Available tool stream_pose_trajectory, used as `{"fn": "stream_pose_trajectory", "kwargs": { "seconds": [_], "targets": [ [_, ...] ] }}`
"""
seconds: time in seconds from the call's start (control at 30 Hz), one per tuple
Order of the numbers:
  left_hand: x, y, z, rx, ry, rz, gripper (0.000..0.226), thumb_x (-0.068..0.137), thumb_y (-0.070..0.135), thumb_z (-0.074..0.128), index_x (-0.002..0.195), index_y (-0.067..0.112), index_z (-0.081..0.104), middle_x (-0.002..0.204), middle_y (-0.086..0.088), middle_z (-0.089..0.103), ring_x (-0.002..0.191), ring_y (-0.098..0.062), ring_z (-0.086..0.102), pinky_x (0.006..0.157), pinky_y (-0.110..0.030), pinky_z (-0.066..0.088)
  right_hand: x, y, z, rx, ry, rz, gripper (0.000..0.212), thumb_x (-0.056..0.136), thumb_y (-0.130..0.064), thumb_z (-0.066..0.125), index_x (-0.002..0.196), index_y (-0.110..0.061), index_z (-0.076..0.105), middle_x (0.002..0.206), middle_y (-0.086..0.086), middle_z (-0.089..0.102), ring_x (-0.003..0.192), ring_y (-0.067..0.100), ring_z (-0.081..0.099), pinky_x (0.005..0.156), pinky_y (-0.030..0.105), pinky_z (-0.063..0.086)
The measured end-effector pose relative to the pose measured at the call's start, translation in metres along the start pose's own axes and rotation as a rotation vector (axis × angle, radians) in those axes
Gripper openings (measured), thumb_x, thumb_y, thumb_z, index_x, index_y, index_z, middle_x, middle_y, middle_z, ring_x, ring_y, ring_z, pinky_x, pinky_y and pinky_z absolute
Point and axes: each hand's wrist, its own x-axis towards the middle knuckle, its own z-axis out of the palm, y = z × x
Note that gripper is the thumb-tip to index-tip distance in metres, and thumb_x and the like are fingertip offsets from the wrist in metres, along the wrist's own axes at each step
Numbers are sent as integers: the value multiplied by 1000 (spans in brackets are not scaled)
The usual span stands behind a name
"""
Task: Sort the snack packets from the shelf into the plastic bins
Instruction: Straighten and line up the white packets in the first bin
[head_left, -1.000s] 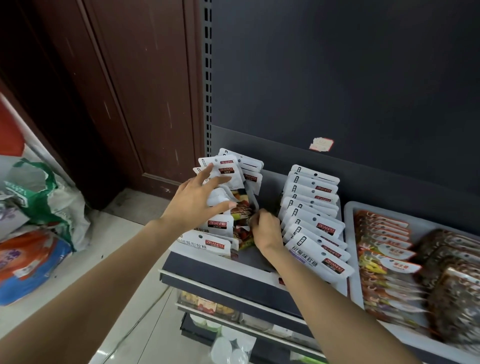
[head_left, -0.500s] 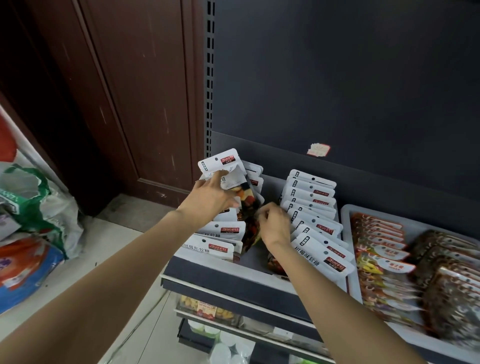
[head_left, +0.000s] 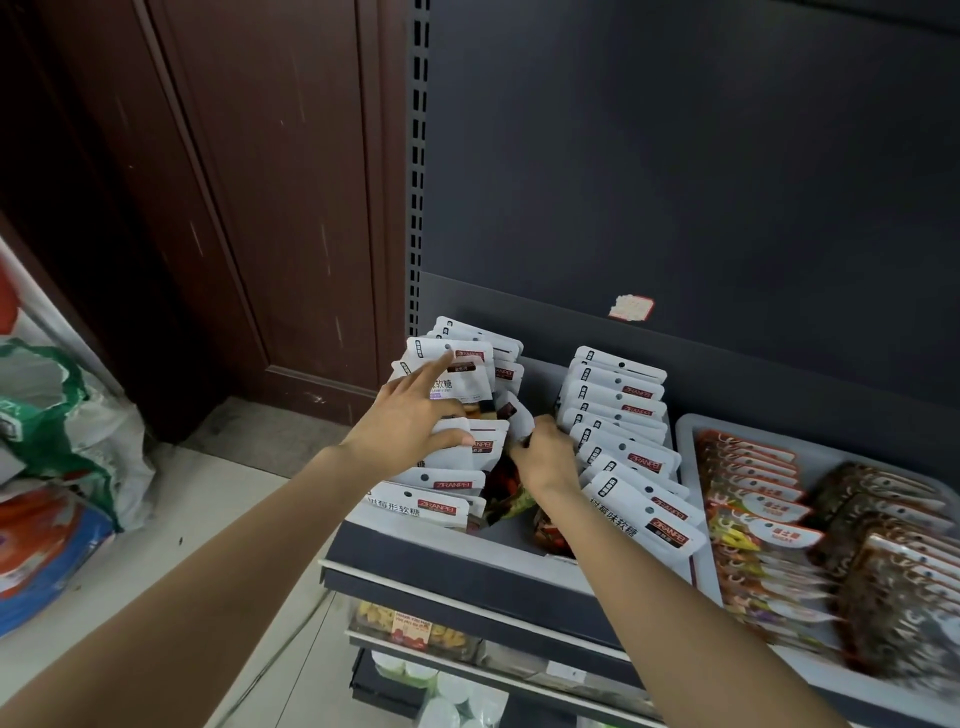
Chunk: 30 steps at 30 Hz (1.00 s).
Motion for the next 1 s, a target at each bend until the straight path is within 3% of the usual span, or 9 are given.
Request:
{"fn": "stream_pose_trajectory", "kwargs": {
  "seconds": [0.17, 0.37, 0.53, 0.7, 0.77, 0.83, 0.9, 1.0],
  "targets": [
    [2, 2, 0, 64, -25, -23, 45, 92, 52, 44, 131, 31, 52, 159, 4, -10, 146, -21, 3, 117, -43, 10, 0, -5, -12, 92, 46, -107, 28, 94, -9, 47, 118, -11, 60, 115, 10, 62, 111, 27, 56, 94, 40, 48],
    [6, 9, -1, -41, 61, -53, 50, 86, 55, 54, 131, 34, 49, 157, 9, 17, 142, -14, 20, 114, -36, 16, -9, -8, -42, 236, 120, -189, 30, 93, 0, 49, 116, -11, 63, 112, 4, 67, 104, 16, 62, 88, 21, 45],
    [10, 20, -6, -249, 148, -124, 75, 78, 52, 68, 140, 29, 33, 145, 3, 39, 135, -18, 33, 108, -39, 25, -12, -13, -61, 397, 228, -197, 26, 95, 1, 44, 110, -11, 62, 107, 2, 64, 95, 11, 56, 82, 25, 47],
    [13, 20, -9, -386, 224, -205, 86, 78, 46, 71, 146, 23, 23, 151, 0, 30, 138, -22, 28, 108, -43, 27, -10, -14, -73, 597, 173, -138, 15, 98, -3, 42, 101, -14, 52, 114, 4, 60, 106, 18, 56, 81, 25, 47],
    [15, 15, -9, -339, 272, -224, 84, 83, 43, 67, 149, 22, 19, 154, -1, 24, 140, -23, 25, 110, -46, 26, -8, -15, -72, 624, 133, -125, 12, 99, -5, 41, 99, -14, 49, 112, 2, 59, 104, 16, 55, 72, 21, 45],
    [18, 8, -8, -259, 260, -256, 76, 89, 38, 61, 149, 25, 18, 156, 0, 19, 142, -23, 21, 113, -45, 23, -2, -17, -67, 639, 122, -107, 11, 99, -6, 40, 99, -14, 48, 112, 1, 59, 103, 15, 55, 74, 22, 43],
    [20, 0, -8, -160, 171, -271, 62, 92, 34, 57, 146, 28, 26, 153, 1, 25, 142, -22, 21, 115, -41, 18, 5, -18, -63, 638, 165, -102, 12, 98, -4, 41, 97, -13, 49, 110, 3, 61, 103, 18, 57, 76, 23, 43],
    [20, -10, -11, -41, 104, -221, 39, 93, 28, 55, 132, 30, 49, 136, 0, 44, 129, -22, 36, 110, -40, 23, 12, -22, -65, 626, 258, -135, 16, 97, -1, 41, 95, -15, 49, 108, 7, 62, 96, 18, 57, 64, 21, 39]
  ]
}}
